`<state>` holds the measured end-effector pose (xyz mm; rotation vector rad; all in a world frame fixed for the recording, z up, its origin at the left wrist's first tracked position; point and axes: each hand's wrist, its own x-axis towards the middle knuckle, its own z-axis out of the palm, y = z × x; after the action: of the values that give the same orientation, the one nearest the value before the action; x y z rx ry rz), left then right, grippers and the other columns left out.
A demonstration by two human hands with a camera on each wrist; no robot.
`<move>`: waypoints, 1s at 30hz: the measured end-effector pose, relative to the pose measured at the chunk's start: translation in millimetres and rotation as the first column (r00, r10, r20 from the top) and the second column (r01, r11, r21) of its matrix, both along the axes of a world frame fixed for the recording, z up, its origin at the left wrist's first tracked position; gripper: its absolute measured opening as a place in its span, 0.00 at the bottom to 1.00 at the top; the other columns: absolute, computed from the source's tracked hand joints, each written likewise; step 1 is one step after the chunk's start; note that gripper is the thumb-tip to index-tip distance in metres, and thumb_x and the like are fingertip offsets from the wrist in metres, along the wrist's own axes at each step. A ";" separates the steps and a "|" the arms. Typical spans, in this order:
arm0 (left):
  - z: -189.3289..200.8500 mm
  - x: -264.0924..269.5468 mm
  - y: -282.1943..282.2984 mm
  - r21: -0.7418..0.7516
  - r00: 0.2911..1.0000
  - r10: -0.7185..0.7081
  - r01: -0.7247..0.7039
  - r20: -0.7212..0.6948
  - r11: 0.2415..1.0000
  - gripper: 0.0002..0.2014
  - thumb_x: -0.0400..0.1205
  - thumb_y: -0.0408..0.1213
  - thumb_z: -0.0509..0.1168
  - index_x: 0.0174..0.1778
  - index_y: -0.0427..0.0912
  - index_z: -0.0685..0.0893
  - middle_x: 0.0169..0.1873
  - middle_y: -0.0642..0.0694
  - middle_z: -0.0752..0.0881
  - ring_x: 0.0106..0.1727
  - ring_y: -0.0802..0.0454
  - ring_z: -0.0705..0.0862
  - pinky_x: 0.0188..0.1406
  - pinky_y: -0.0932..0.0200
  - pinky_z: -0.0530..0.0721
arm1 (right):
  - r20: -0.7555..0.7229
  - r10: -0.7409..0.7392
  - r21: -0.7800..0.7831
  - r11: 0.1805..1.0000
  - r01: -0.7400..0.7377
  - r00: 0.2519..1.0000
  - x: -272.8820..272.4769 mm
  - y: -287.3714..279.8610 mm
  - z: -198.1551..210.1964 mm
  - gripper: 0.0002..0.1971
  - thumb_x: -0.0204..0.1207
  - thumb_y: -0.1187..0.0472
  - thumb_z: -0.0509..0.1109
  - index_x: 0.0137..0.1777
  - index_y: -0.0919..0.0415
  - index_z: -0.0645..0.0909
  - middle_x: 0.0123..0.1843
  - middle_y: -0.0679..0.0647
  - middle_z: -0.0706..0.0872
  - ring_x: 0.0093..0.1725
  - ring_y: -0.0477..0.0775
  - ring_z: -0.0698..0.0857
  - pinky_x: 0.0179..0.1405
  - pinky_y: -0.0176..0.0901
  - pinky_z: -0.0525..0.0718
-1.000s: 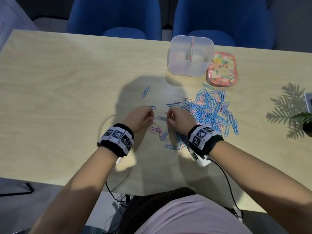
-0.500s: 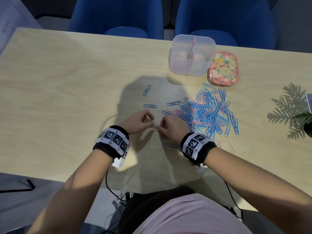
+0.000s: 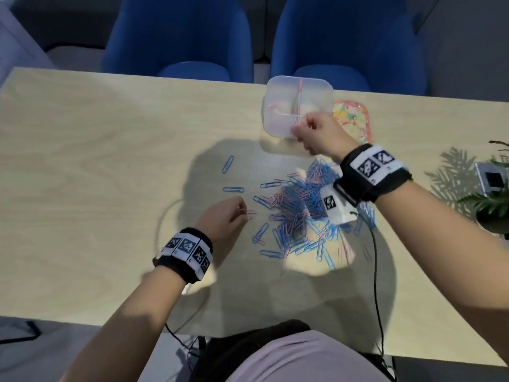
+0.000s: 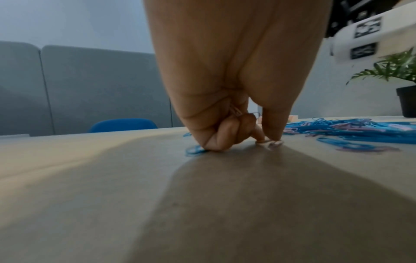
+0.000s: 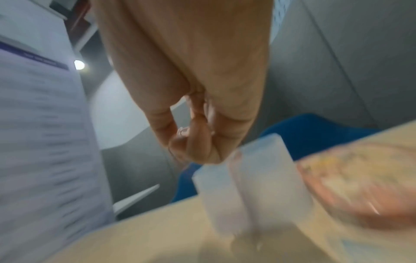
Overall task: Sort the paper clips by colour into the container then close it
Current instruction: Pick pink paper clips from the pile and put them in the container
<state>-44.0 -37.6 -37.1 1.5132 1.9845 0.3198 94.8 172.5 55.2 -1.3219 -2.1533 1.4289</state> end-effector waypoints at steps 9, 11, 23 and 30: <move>4.3 1.2 16.8 -0.074 0.987 -0.133 0.127 -0.091 0.989 0.08 0.80 0.41 0.64 0.50 0.40 0.79 0.50 0.43 0.82 0.52 0.43 0.81 0.48 0.55 0.74 | 0.263 -0.058 0.200 0.980 0.004 0.963 -67.3 81.2 19.5 0.08 0.76 0.66 0.60 0.37 0.61 0.78 0.33 0.57 0.82 0.35 0.56 0.82 0.28 0.40 0.82; 5.4 2.2 20.9 -0.109 0.976 -0.185 0.173 -0.115 0.979 0.10 0.81 0.41 0.62 0.52 0.38 0.79 0.53 0.41 0.81 0.54 0.43 0.80 0.48 0.54 0.73 | 0.375 -0.014 0.208 0.976 -0.069 0.927 -75.9 81.8 16.1 0.08 0.78 0.64 0.60 0.48 0.65 0.81 0.46 0.62 0.85 0.45 0.59 0.82 0.45 0.47 0.83; 24.8 -12.4 54.9 -0.022 0.981 -0.130 0.128 -0.143 0.992 0.10 0.85 0.37 0.56 0.53 0.34 0.77 0.53 0.36 0.80 0.53 0.39 0.80 0.54 0.48 0.74 | 0.306 0.285 0.176 0.921 -0.349 0.908 -19.3 -8.0 -34.7 0.12 0.73 0.72 0.63 0.46 0.63 0.88 0.45 0.55 0.88 0.43 0.53 0.83 0.43 0.30 0.78; 82.8 -17.4 172.4 0.128 0.966 -0.055 0.090 -0.254 0.988 0.12 0.85 0.34 0.55 0.56 0.30 0.78 0.58 0.31 0.80 0.59 0.34 0.79 0.57 0.45 0.75 | 0.485 0.505 0.228 0.715 -0.661 0.714 24.9 -70.0 -71.1 0.17 0.74 0.67 0.62 0.58 0.54 0.85 0.66 0.51 0.80 0.64 0.59 0.74 0.61 0.48 0.74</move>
<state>-61.4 134.8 45.6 1.7852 2.1302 0.2506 119.6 102.5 -15.9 -0.8271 -3.1438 0.8318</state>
